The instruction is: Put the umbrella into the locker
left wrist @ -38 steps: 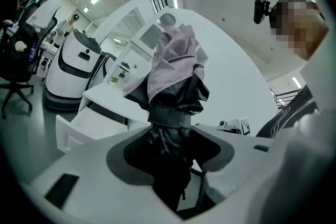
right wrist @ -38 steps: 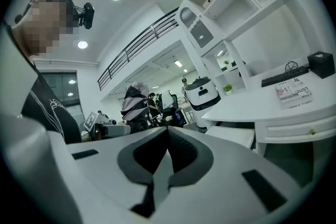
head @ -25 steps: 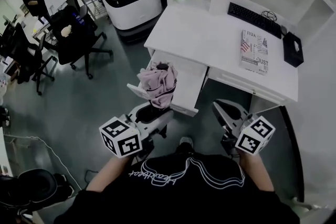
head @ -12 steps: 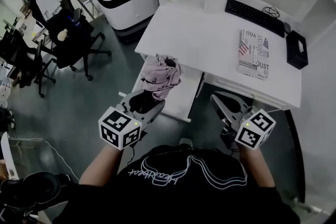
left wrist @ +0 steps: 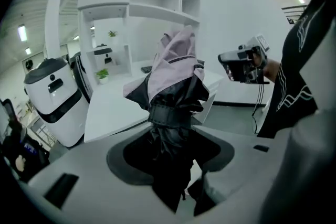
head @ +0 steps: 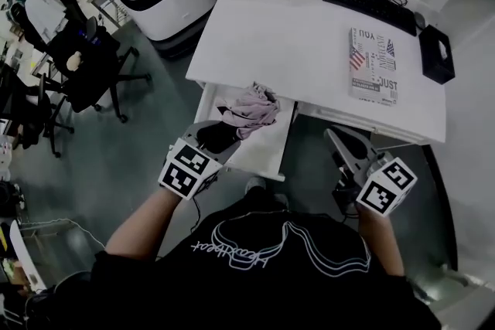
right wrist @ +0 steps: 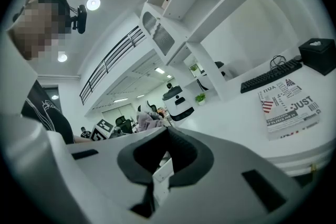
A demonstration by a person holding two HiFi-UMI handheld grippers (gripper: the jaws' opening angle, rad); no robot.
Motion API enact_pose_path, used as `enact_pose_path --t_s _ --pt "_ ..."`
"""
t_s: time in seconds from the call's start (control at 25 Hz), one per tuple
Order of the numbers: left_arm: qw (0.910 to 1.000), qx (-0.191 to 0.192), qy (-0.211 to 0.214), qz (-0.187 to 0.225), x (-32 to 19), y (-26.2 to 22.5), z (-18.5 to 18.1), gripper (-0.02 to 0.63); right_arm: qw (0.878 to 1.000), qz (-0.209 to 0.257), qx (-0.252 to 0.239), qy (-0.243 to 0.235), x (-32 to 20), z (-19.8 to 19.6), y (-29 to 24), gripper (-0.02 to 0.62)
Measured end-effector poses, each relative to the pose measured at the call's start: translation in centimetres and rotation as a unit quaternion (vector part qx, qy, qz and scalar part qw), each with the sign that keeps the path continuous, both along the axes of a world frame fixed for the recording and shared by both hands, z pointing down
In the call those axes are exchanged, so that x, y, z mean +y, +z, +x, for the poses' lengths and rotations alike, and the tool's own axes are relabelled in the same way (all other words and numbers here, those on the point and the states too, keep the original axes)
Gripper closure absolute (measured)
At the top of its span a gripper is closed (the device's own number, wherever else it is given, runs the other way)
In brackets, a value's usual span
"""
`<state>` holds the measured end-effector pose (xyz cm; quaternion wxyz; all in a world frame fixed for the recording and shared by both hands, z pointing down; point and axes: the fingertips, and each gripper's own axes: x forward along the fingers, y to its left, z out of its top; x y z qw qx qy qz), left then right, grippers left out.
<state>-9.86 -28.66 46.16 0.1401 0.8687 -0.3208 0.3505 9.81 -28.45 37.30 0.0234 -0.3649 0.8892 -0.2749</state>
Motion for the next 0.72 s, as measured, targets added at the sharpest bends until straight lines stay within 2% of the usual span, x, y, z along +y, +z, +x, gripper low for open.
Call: enact_pose_path --t_s 0.32,0.72 --pt "0.9925 -0.065 0.091 -0.05 -2.9 6.6 -1.0 0.397 0.997 -0.029 0.01 0.07 -2.0 0.5 1.5 0.592" --pt "0.9778 -0.096 0.154 -0.104 -4.1 15.0 -0.5 0.397 0.989 -0.069 0.017 0.133 -1.9 0.7 5.0 0.592"
